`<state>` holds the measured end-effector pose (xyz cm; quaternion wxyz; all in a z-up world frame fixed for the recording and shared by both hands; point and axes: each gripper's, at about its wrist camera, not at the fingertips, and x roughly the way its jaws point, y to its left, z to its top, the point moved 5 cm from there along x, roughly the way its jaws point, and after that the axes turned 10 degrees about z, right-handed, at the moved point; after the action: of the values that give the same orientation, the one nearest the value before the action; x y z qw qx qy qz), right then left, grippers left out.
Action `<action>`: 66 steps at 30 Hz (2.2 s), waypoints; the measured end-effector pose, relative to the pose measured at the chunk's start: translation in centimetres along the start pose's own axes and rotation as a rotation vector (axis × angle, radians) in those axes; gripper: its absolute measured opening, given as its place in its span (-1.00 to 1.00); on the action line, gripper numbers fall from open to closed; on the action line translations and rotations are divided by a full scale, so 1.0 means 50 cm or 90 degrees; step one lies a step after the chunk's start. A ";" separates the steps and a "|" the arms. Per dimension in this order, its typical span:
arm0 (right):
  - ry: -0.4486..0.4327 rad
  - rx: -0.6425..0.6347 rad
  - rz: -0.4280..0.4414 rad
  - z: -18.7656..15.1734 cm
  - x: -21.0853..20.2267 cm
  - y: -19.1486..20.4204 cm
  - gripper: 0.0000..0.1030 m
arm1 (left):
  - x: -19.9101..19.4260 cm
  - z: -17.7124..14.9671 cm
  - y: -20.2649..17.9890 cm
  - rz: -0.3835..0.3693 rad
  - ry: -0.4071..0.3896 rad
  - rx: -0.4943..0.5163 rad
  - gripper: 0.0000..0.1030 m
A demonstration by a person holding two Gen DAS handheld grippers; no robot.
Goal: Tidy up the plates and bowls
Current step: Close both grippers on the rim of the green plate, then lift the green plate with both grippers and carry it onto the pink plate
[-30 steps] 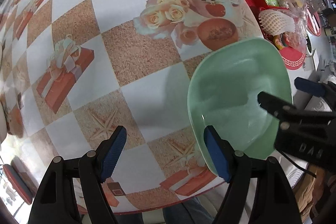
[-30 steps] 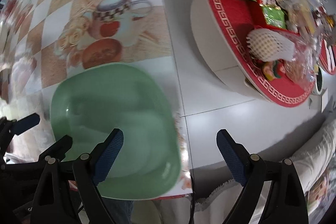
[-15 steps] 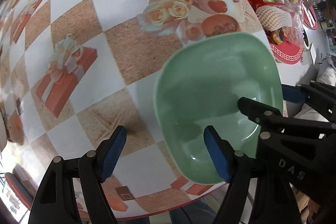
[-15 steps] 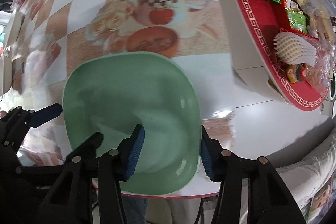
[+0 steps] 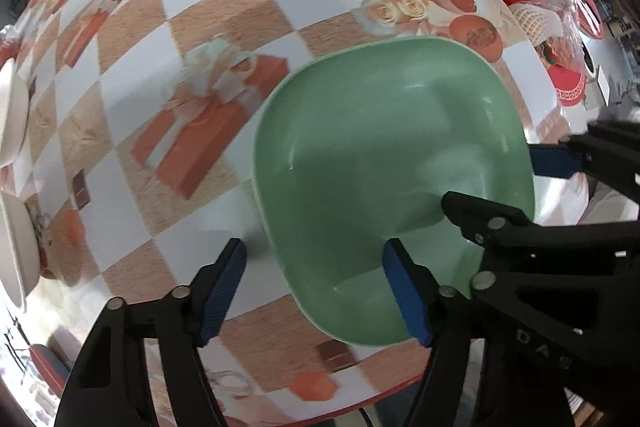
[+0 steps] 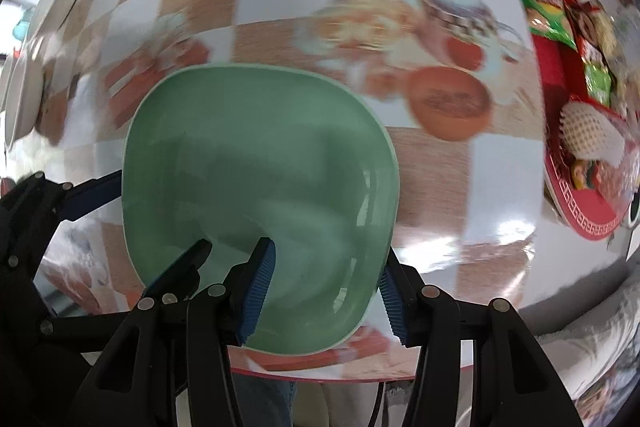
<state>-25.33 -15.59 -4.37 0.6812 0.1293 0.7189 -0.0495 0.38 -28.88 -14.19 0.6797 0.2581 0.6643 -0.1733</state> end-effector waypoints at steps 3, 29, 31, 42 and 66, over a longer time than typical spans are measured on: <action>0.007 -0.014 0.003 0.000 0.011 0.043 0.04 | 0.003 -0.028 0.037 -0.001 0.002 -0.010 0.36; 0.061 -0.151 0.038 -0.019 0.108 0.510 0.04 | 0.041 -0.362 0.427 0.034 0.039 -0.185 0.37; 0.060 -0.119 0.051 -0.013 0.105 0.505 0.04 | 0.039 -0.368 0.428 0.042 0.038 -0.189 0.37; 0.014 0.020 0.043 0.003 0.063 0.403 0.05 | 0.025 -0.358 0.498 0.050 0.017 -0.206 0.40; 0.061 0.047 -0.004 0.007 0.118 0.396 1.00 | 0.095 -0.345 0.529 0.012 0.045 -0.277 0.88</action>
<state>-20.19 4.05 -8.17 0.6406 0.1541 0.7488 -0.0719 1.91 3.00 -15.44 0.6973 0.1173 0.7070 -0.0107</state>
